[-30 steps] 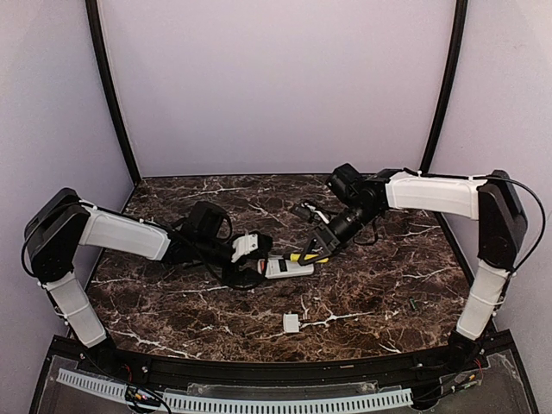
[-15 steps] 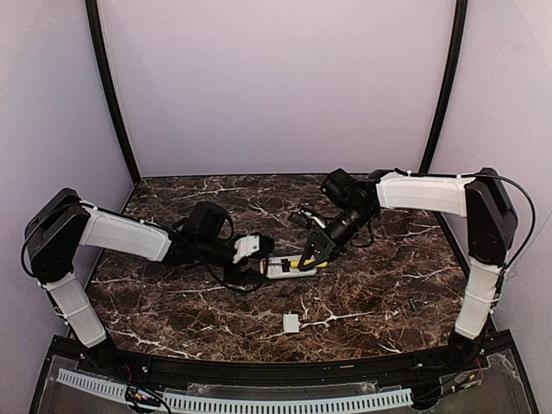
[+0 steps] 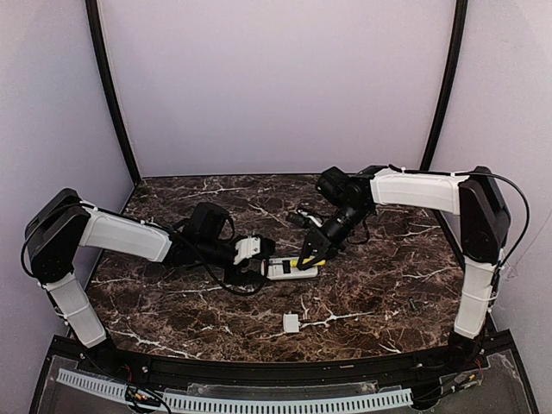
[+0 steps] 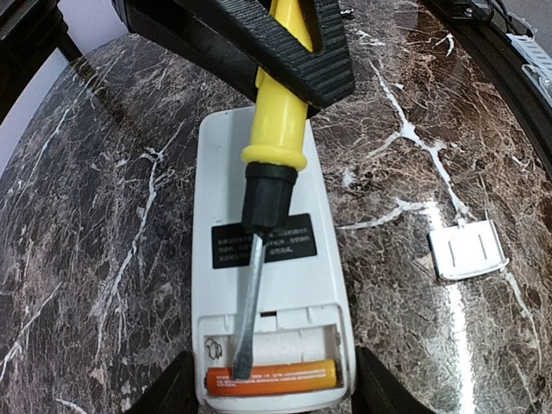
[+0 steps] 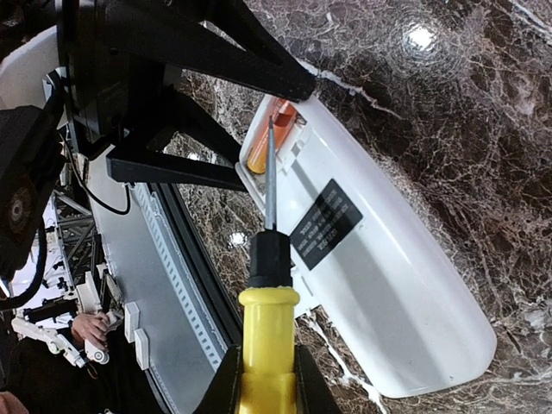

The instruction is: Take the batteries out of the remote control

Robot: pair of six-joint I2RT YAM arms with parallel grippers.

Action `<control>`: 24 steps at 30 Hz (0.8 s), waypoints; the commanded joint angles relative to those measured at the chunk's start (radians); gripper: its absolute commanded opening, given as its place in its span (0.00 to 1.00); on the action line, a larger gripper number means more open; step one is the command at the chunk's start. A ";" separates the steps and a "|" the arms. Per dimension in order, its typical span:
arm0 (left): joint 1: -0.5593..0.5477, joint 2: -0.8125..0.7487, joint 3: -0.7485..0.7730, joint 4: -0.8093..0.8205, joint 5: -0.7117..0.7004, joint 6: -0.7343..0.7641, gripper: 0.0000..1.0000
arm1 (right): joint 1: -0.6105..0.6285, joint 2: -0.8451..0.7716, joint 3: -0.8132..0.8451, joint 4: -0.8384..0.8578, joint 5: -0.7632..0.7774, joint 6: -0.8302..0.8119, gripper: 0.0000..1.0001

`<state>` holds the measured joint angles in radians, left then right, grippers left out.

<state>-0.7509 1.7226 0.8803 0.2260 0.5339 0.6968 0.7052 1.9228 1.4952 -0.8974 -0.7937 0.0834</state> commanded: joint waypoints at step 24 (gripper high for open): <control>-0.006 0.020 -0.001 -0.002 -0.016 0.030 0.35 | 0.039 0.053 0.085 -0.094 0.106 0.002 0.00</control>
<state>-0.7513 1.7412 0.8803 0.2218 0.5076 0.7151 0.7261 1.9656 1.5612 -0.9668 -0.7128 0.0837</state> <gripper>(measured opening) 0.565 0.136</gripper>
